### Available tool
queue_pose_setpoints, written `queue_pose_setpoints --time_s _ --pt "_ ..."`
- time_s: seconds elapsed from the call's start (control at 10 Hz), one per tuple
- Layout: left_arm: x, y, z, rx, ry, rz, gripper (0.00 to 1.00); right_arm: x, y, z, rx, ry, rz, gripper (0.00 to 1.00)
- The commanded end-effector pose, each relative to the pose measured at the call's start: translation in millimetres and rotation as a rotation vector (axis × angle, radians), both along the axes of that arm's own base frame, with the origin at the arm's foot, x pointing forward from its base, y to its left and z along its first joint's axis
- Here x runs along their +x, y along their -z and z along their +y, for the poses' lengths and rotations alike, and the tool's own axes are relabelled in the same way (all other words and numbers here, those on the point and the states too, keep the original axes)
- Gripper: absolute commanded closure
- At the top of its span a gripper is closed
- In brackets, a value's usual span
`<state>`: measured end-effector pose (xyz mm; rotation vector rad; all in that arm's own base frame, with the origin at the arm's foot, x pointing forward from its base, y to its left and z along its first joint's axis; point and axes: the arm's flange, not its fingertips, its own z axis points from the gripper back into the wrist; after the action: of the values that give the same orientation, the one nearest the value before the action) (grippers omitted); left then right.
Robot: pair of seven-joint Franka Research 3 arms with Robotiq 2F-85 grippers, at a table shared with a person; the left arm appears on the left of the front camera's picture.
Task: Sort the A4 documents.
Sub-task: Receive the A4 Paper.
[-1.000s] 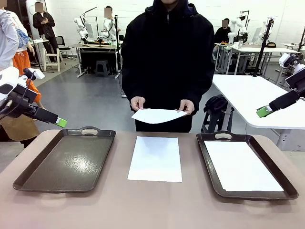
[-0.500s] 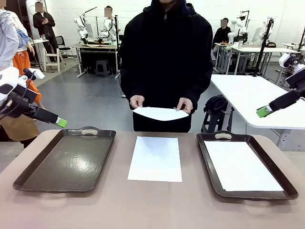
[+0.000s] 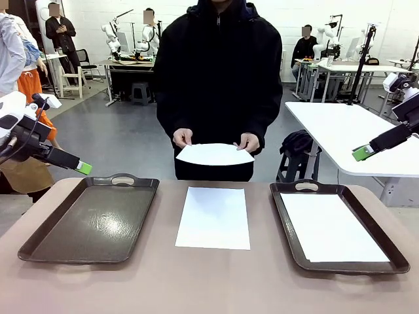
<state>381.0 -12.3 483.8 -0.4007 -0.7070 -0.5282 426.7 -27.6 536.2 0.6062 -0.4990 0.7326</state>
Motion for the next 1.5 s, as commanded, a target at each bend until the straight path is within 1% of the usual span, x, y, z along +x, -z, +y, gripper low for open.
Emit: queue_pose_setpoints --time_s 0.0,1.3,1.4 --pt "-0.2 1.7 1.8 -0.008 0.006 -0.002 0.0 -0.2 0.6 0.6 0.002 -0.007 -0.001 0.0" --pt "0.0 0.0 0.0 0.0 0.0 0.0 0.0 -0.2 0.6 0.6 0.002 -0.007 -0.001 0.0" --pt "14.7 5.8 -3.7 -0.063 -0.068 0.07 0.0 -0.2 0.6 0.6 0.002 -0.007 -0.001 0.0"
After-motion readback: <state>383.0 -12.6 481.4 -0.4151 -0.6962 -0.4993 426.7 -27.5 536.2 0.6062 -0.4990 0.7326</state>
